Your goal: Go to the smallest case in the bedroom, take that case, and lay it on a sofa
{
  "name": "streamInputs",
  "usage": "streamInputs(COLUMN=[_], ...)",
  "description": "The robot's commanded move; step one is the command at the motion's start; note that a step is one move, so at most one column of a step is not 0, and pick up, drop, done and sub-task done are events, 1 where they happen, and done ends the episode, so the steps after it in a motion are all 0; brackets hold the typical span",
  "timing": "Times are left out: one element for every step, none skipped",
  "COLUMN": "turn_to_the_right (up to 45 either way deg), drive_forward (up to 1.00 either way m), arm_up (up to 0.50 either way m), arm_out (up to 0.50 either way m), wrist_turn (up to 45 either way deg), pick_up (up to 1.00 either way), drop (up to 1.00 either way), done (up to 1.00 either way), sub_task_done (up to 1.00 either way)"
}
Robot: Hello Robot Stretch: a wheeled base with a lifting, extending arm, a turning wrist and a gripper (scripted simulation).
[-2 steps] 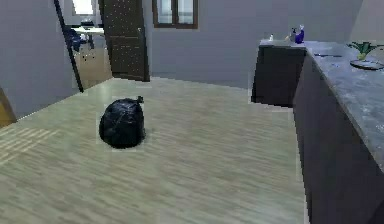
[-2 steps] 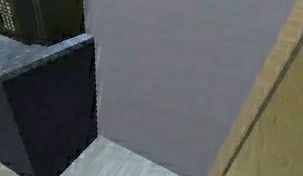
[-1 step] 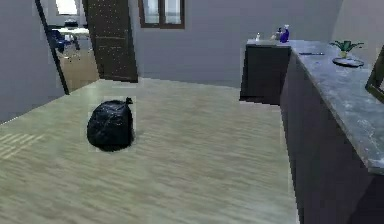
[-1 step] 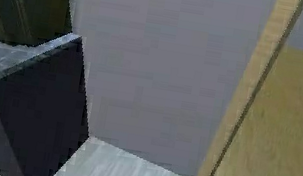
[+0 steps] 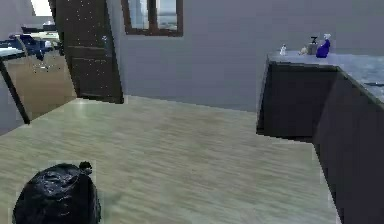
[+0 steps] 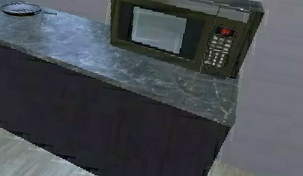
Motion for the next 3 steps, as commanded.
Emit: streamInputs(turn_to_the_right=[0.0,-33.0,-3.0], drive_forward=[0.80,0.00,0.00], arm_up=[0.00,0.00,0.00], arm_out=[0.00,0.00,0.00], wrist_turn=[0.0,0.0,0.0], pick_up=[0.00,0.00,0.00], drop=[0.00,0.00,0.00], done=[0.00,0.00,0.00], sub_task_done=[0.00,0.00,0.00])
